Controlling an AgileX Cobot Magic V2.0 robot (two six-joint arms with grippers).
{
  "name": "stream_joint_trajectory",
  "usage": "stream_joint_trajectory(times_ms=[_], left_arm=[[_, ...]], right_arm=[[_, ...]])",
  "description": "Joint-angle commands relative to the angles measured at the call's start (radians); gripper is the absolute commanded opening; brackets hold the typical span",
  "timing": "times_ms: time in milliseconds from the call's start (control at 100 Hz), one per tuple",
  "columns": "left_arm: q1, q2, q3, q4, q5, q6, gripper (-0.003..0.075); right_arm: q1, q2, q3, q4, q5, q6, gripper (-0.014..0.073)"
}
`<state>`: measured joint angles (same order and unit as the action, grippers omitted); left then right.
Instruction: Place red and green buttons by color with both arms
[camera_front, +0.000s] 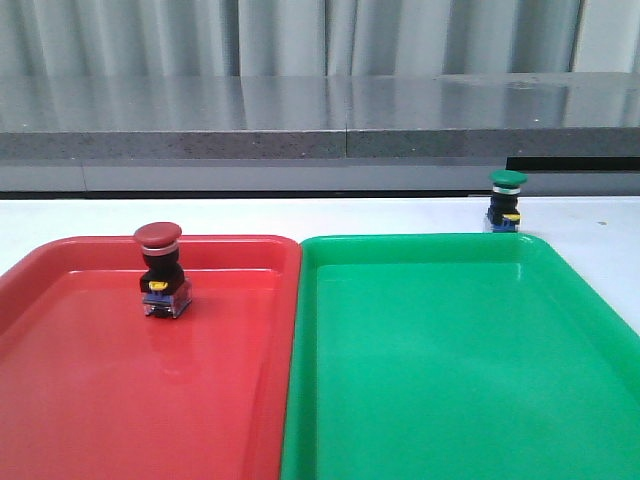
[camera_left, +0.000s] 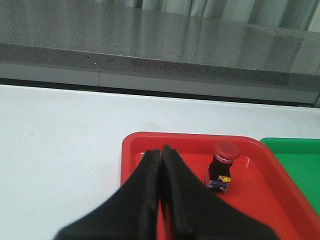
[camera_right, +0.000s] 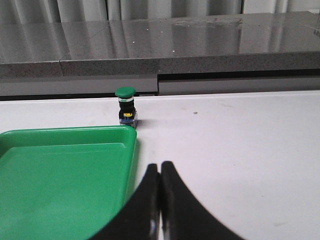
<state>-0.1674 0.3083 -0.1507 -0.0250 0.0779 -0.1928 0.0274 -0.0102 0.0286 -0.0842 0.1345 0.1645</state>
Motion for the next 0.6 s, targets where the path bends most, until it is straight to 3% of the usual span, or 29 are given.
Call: stream_joint_trajectory(times_ms=[0,310,590], left_arm=[[0.001,-0.005,-0.004,0.015,-0.083,-0.008,-0.0019],[0.006,-0.216,0.138,0.089,-0.078,-0.008,-0.0019],[0.104,-0.348,0.176,0.124,-0.035,-0.008,-0.0019]], right_arm=[[-0.007,-0.016,-0.016,-0.002,-0.087,-0.005,-0.0067],[-0.007,-0.016,-0.016,-0.002,-0.087,-0.005,-0.0067],[-0.007,-0.016,-0.016,-0.002,-0.087,-0.005,-0.0067]])
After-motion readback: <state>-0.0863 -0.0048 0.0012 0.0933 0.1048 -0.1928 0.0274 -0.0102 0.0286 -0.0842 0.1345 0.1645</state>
